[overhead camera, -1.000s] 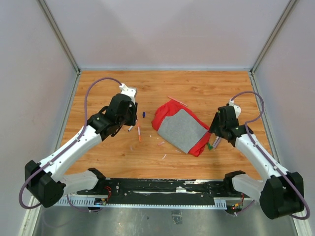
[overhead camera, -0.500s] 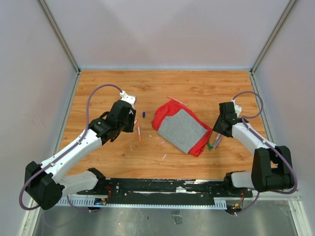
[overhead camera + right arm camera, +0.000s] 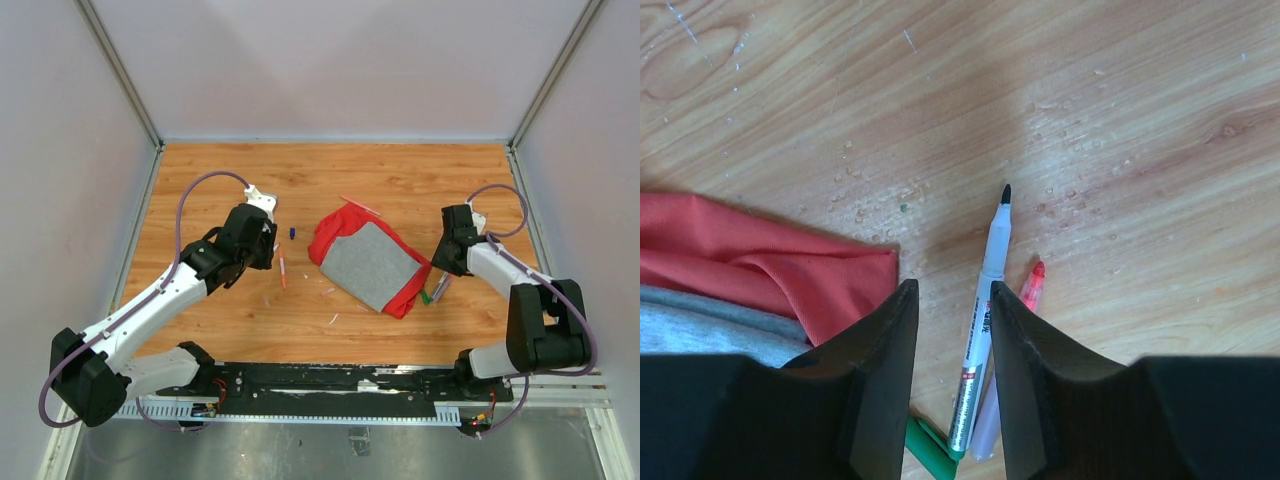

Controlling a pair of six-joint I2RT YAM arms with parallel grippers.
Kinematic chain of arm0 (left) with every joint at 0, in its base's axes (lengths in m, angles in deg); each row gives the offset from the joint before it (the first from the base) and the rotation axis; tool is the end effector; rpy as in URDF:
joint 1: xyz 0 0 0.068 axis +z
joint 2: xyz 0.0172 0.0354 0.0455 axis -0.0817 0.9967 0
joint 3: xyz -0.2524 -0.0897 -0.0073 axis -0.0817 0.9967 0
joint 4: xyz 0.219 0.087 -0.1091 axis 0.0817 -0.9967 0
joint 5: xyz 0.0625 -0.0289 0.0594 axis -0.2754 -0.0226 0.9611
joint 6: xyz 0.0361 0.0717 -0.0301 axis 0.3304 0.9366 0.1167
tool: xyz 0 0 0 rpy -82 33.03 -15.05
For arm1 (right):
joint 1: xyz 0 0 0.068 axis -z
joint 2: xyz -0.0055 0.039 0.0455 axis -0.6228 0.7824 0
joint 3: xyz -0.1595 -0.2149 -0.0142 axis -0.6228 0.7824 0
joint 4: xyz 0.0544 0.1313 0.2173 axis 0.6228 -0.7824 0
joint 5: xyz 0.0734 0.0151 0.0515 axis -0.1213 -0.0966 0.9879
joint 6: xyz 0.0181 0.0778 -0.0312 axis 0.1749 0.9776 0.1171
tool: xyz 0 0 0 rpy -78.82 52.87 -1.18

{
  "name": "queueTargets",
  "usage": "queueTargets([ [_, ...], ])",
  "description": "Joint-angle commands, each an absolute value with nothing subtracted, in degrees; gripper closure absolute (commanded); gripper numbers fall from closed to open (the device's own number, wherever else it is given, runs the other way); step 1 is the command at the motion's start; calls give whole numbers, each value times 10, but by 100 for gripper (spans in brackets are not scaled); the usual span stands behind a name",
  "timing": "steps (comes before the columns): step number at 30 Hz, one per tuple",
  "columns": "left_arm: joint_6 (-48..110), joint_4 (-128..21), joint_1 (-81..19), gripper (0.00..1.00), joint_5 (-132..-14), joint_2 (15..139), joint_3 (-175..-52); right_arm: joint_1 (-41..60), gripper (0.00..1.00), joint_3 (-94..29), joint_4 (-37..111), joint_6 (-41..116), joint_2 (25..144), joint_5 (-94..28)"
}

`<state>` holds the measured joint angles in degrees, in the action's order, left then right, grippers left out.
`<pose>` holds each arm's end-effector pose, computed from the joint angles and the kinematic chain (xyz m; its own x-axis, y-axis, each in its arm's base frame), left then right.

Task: Insert the pens into the pen caps
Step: Pick up the pen from the center of the board.

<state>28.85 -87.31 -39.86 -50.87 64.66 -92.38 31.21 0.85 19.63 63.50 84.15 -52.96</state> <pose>0.2229 -0.1345 0.2512 -0.6430 0.1812 -0.7441 0.2736 0.9619 -0.0022 0.2882 0.0213 0.1411 -0.7008 0.4440 -0.5583 0.4383 0.8855 0.1540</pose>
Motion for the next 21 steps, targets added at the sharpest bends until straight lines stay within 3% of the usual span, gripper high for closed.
queueTargets([
  [1,299,-858,-400,67,-520,642,-922,322,65,-6,197,627,849,-535],
  [21,301,-856,-401,67,-525,648,-921,330,69,10,204,627,861,-534],
])
